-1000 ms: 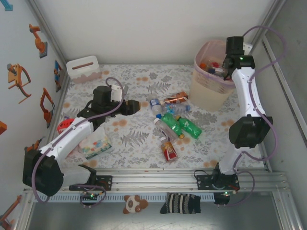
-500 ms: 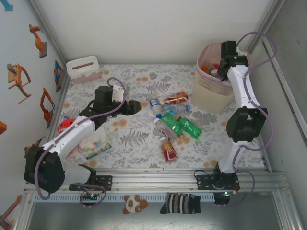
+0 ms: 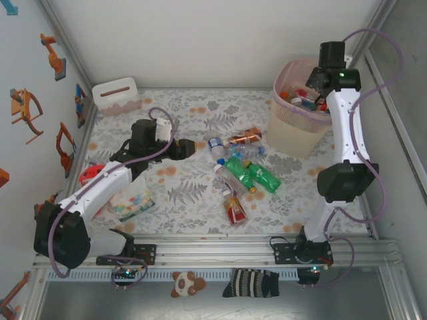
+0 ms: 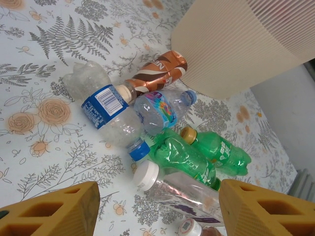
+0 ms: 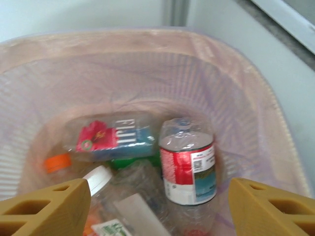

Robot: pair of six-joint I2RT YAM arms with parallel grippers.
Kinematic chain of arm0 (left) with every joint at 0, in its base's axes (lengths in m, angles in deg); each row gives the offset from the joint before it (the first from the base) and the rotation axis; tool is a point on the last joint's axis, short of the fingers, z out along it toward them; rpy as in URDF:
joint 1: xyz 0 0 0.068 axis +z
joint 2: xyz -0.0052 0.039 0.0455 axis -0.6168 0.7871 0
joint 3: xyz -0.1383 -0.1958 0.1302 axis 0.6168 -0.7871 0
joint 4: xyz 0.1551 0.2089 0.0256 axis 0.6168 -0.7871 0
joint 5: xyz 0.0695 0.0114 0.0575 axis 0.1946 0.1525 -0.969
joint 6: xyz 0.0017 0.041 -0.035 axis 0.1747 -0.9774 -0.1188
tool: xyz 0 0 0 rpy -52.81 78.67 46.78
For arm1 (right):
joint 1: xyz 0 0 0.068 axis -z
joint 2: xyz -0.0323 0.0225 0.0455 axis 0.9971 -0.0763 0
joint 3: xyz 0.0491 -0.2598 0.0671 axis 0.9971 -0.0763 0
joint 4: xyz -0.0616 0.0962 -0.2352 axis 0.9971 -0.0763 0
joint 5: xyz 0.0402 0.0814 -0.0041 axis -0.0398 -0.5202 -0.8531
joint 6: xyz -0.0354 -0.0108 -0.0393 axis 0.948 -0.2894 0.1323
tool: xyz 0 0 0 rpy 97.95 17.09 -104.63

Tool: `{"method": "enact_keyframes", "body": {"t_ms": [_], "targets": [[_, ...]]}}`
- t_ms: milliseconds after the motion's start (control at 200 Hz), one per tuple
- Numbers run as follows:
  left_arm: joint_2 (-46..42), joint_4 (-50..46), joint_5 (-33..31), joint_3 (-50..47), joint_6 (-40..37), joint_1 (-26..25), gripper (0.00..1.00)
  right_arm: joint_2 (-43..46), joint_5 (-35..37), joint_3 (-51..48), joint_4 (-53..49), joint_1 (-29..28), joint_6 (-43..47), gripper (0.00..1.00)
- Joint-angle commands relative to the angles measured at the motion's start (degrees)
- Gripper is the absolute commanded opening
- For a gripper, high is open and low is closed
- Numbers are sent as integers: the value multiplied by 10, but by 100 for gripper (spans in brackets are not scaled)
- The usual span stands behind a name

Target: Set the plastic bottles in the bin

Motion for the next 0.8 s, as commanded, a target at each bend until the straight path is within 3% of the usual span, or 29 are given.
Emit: {"method": "enact_keyframes", "body": {"t_ms": [0,466,796], "targets": [[0,4,13,7,3,2,65,12,-57,-9,10,-1,18,68],[4,-8,9,9,15,2,65,-78,-22,-67,51,12,-10,60],[22,-33,-19,26,54,2,64,-61,-43,-112,80,20,-35,55]]}}
